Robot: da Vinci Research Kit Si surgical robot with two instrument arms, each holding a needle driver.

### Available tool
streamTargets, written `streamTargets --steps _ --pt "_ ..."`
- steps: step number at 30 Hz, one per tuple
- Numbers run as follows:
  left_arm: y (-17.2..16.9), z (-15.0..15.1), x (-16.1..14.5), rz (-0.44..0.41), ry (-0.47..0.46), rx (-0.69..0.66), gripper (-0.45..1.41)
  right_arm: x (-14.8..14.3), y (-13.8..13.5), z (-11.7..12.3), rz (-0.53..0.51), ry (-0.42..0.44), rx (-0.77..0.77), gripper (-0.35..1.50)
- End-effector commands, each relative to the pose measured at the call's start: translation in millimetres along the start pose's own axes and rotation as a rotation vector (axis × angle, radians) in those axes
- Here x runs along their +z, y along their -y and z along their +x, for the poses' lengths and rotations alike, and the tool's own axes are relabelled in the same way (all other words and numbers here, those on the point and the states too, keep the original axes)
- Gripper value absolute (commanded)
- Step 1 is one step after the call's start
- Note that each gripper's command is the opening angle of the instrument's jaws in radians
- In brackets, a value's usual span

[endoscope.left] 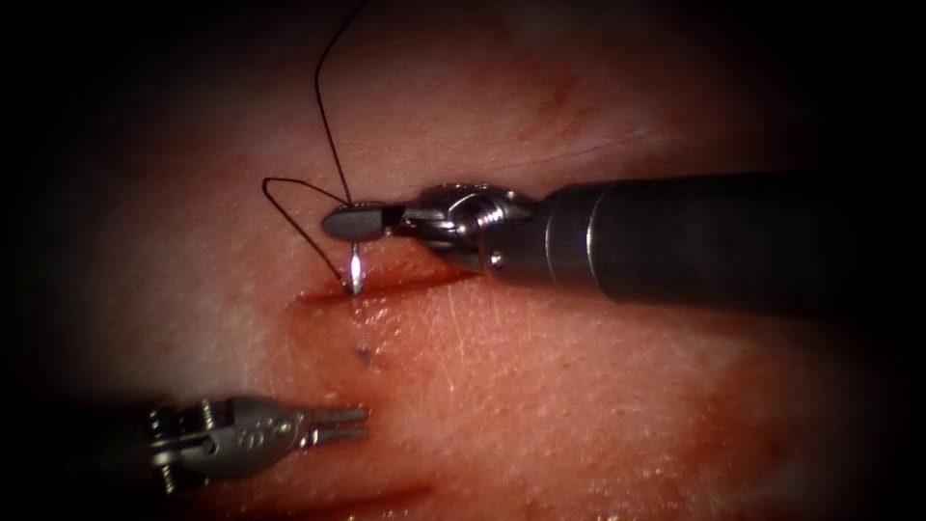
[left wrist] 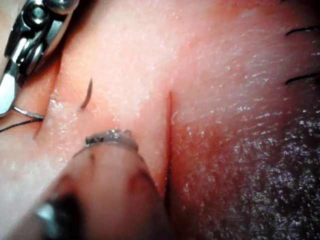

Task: Wound Closure
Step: Push needle through skin below incision with right hand, then pull the needle the remaining distance with left jaws

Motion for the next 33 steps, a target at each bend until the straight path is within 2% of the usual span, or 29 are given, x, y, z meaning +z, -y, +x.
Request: streamTargets --steps 1,6,13,17,19,20,24,28,30,33 --pt "0.0 0.1 0.8 0.0 0.0 0.0 -0.27 0.8 -0.1 -0.2 0.008 0.048 0.022 -0.35" --pt "0.3 0.0 1.0 0.0 0.0 0.0 -0.27 1.1 1.1 -3.2 0.056 0.164 0.083 -0.35" --pt "0.7 0.0 1.1 -0.004 0.003 -0.001 -0.27 0.7 3.9 -5.6 0.113 0.245 0.089 -0.35" --pt "1.0 0.2 0.9 0.014 -0.031 -0.002 -0.18 0.9 4.4 -5.2 0.127 0.226 0.091 -0.35" --pt "1.3 0.4 0.7 0.035 -0.066 0.008 -0.06 0.8 4.0 -4.1 0.145 0.16 0.049 -0.32" --pt "1.4 0.6 0.5 0.046 -0.084 0.015 -0.03 0.6 3.8 -3.5 0.147 0.124 0.013 0.0" --pt "1.9 1.4 -0.3 0.094 -0.155 0.061 0.14 -0.7 2.0 -0.7 0.119 0.055 -0.125 0.73" --pt "2.1 2.4 -1.3 0.123 -0.19 0.098 0.24 -2.3 0.1 1.2 0.068 0.003 -0.226 0.99" --pt "2.2 2.8 -1.6 0.134 -0.203 0.109 0.27 -3.0 -0.6 1.8 0.051 -0.008 -0.24 1.01" --pt "2.5 3.6 -1.6 0.153 -0.22 0.121 0.47 -4.2 -1.6 2.4 0.031 -0.019 -0.258 1.03"
